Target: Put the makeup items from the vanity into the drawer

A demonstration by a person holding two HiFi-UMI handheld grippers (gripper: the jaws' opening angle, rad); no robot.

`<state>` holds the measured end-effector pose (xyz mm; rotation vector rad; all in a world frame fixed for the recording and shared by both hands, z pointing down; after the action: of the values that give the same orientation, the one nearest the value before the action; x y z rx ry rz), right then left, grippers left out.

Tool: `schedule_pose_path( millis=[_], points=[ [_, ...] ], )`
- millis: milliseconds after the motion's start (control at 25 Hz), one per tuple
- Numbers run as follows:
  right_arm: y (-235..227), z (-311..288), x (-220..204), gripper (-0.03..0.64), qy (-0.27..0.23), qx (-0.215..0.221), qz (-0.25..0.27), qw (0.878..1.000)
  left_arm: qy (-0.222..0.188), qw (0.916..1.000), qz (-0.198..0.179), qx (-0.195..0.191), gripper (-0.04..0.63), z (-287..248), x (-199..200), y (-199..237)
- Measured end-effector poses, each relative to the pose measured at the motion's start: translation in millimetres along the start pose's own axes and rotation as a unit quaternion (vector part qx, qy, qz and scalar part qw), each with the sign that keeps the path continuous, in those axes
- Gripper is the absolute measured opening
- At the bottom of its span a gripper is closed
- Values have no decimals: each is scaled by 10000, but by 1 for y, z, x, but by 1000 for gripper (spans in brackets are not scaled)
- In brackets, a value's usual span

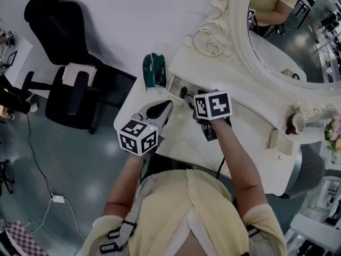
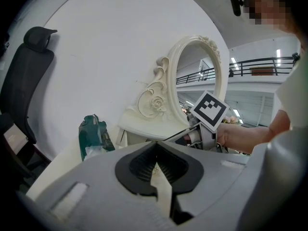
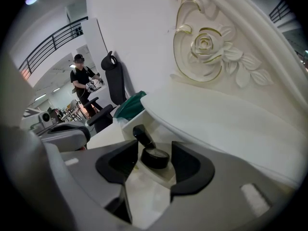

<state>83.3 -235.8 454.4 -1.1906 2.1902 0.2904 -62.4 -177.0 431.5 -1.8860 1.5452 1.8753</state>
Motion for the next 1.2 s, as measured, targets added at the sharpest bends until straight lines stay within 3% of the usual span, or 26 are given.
schedule_pose_path(
  millis=[600,1000,1200],
  points=[
    [-3,43,-12,204,-705,-66,-91,9974,-92,9999,-105,-22,2,0,5,-7],
    [1,69,-24,193,-1049,-169,-26,9943,-39,9988,462,-151,0,-1,6,-13],
    [2,77,-30,170,-1239,-189,-75,9921,35,9991,382,-192,-2,-3,6,-17]
  ],
)
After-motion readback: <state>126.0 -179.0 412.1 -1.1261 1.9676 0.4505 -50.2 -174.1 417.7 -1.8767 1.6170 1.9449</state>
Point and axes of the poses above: the fingertips, and each gripper's own axes: z backward along the fingers, y to its left, x out of its top, the point moved 6 cm from there along z, backward along the fingers, and after that the axes turned 11 degrees about z, right-handed, at the moved point
